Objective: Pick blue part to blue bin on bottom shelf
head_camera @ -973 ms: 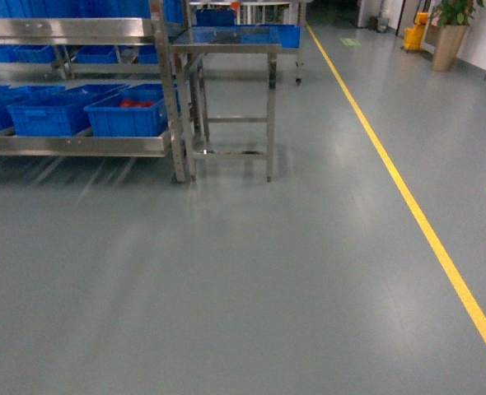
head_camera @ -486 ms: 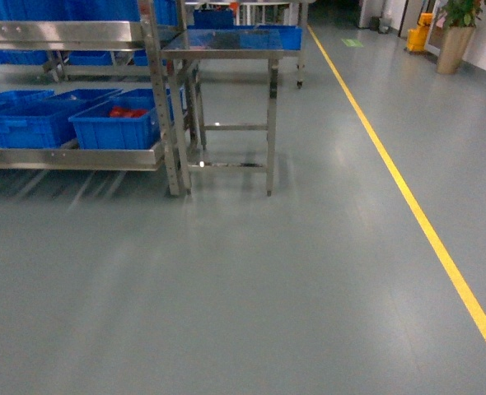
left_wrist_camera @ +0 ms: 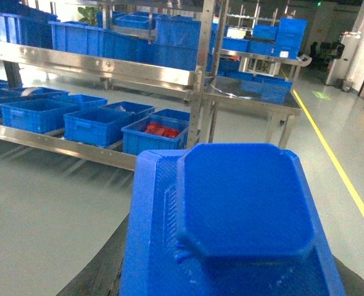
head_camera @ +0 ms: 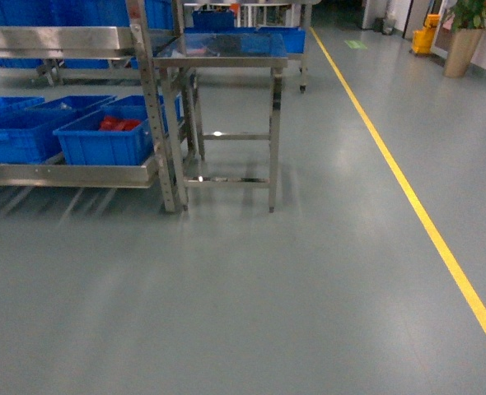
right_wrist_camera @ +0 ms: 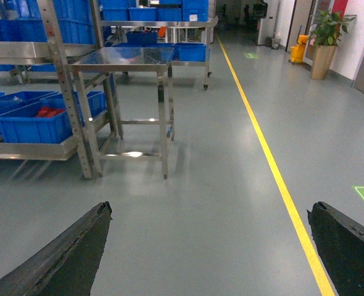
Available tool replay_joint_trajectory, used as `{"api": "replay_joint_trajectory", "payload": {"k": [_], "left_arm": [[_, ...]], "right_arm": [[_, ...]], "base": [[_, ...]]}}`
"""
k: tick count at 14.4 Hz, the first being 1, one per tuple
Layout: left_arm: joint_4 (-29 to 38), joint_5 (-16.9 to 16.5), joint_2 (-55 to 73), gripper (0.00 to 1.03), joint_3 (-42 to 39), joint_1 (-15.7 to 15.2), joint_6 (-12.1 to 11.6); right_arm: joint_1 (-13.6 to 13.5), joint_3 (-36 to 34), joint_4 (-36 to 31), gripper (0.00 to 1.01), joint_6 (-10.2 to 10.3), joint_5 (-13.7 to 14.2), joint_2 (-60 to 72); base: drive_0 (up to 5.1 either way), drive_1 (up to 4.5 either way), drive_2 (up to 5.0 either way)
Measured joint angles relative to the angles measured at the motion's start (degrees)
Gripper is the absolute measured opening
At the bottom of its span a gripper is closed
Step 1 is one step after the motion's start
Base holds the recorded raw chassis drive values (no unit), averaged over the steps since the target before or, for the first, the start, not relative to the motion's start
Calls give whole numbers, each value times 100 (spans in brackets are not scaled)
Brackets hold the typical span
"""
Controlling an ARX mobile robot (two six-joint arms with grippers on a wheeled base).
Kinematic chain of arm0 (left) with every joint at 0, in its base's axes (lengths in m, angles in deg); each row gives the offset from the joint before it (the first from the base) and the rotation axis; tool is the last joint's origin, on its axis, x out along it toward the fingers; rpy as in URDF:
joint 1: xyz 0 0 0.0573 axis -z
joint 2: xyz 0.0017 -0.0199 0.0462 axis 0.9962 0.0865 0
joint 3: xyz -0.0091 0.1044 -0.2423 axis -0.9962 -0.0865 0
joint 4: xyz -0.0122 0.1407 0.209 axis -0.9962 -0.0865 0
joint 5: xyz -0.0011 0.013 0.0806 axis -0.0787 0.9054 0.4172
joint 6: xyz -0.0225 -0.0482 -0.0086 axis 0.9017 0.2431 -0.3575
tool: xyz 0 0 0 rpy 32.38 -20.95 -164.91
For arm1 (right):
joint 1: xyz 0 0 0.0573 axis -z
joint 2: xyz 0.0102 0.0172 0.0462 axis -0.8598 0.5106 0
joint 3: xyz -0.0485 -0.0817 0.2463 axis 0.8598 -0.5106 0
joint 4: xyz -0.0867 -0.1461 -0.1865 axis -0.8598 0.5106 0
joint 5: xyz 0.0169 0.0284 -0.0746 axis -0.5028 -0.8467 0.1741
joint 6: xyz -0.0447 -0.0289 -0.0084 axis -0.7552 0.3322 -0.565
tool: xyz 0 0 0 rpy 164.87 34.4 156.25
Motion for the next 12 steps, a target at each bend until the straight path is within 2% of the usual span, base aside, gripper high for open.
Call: {"api": "replay_joint_trajectory", "payload": {"k": [12], "left_arm": [[-20, 0, 0, 43, 0, 0, 0]], "right_arm": [[0, 0, 4, 98, 0, 0, 0]], "base": [[2, 417, -413]]}}
